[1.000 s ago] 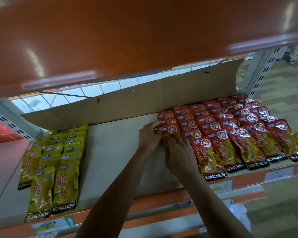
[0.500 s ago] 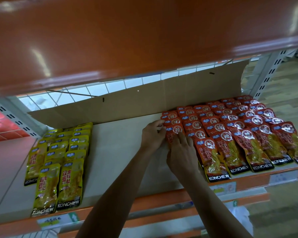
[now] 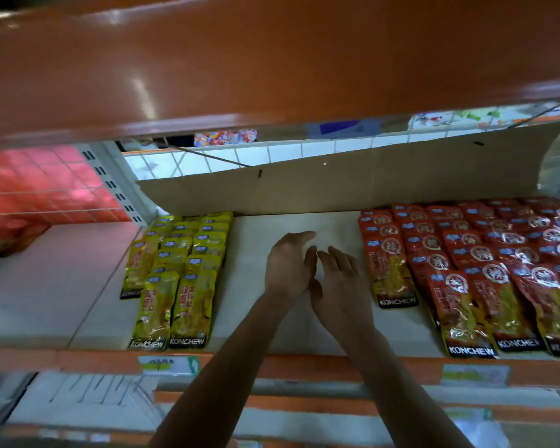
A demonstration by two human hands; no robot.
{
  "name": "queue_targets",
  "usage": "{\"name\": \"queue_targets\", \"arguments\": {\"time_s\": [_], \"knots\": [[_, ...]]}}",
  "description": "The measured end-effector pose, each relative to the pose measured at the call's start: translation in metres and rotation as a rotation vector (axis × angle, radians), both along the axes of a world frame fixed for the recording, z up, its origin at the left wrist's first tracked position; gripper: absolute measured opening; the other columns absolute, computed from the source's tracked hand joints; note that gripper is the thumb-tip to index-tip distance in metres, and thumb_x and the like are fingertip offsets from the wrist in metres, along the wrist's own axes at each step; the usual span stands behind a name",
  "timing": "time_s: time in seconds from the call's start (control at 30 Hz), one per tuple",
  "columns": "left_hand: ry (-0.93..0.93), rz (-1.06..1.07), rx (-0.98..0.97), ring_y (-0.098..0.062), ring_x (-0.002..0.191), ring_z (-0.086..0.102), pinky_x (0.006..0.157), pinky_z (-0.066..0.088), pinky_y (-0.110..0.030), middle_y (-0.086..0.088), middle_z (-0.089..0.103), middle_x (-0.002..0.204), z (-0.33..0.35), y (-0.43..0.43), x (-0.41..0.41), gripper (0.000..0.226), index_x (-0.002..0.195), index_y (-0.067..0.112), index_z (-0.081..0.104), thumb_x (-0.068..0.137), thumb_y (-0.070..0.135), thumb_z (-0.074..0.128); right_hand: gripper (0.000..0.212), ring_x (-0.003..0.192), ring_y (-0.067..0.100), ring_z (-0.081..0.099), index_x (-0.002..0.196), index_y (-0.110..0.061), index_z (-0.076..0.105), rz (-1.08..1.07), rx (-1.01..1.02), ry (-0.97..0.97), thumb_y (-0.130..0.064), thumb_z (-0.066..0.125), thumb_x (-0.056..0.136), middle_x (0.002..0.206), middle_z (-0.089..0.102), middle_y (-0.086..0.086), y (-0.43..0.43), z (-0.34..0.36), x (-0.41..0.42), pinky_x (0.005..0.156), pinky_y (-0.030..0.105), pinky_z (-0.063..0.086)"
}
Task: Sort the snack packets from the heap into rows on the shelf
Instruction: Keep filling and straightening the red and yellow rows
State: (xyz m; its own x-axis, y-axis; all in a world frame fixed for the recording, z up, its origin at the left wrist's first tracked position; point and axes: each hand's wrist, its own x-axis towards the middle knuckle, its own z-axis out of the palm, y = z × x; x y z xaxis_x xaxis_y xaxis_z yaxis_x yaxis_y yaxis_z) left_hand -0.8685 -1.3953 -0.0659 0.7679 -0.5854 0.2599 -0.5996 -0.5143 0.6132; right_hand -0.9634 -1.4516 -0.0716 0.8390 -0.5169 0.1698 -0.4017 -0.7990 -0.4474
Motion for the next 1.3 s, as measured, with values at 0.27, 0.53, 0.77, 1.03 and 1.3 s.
{"name": "queue_targets", "arguments": {"time_s": [0.27,0.53,0.77,1.03,1.3], "knots": [[-0.114,0.282,0.033,-0.037,0.117,0.050,0.099,0.037,-0.038,-0.022,0.057,0.124,0.009,0.099,0.056,0.035,0.122,-0.003,0.059,0.091,0.013,0.057,0.051,0.139,0.022,0.025,0.142,-0.011,0.040,0.176,0.031,-0.039,-0.021,0.052,0.093,0.151,0.034,0.006,0.069,0.006,0.053,0.112,0.028,0.021],[-0.129,0.343,0.105,-0.036,0.122,0.046,0.104,0.033,-0.037,-0.015,0.054,0.135,0.001,0.209,0.142,0.038,0.127,0.005,0.060,0.090,0.005,0.050,0.045,0.124,0.034,0.046,0.124,-0.003,0.059,0.146,0.079,-0.153,-0.011,0.064,0.080,0.130,0.055,0.016,0.173,0.011,0.128,0.106,0.035,0.035],[-0.120,0.099,0.260,-0.026,0.123,0.046,0.102,0.037,-0.031,-0.002,0.052,0.136,-0.017,0.255,0.185,0.044,0.129,0.025,0.058,0.085,0.022,0.062,0.045,0.127,0.028,0.043,0.127,-0.006,0.057,0.037,0.082,-0.134,-0.014,0.063,0.083,0.132,0.052,0.013,0.238,0.011,0.176,0.108,0.031,0.029],[-0.131,-0.046,0.234,-0.023,0.130,0.041,0.104,0.038,-0.032,-0.001,0.049,0.140,-0.030,0.263,0.200,0.049,0.133,0.022,0.055,0.085,0.023,0.061,0.045,0.132,0.022,0.037,0.132,-0.010,0.053,0.014,0.053,-0.089,-0.017,0.059,0.087,0.139,0.047,0.008,0.253,0.014,0.193,0.112,0.027,0.023],[-0.103,0.020,0.137,-0.025,0.133,0.040,0.107,0.037,-0.035,-0.006,0.048,0.143,-0.024,0.279,0.208,0.048,0.136,0.019,0.052,0.088,0.023,0.059,0.040,0.127,0.025,0.042,0.127,-0.008,0.056,0.099,0.064,-0.131,-0.009,0.057,0.087,0.133,0.051,0.010,0.264,0.009,0.221,0.105,0.028,0.030]]}}
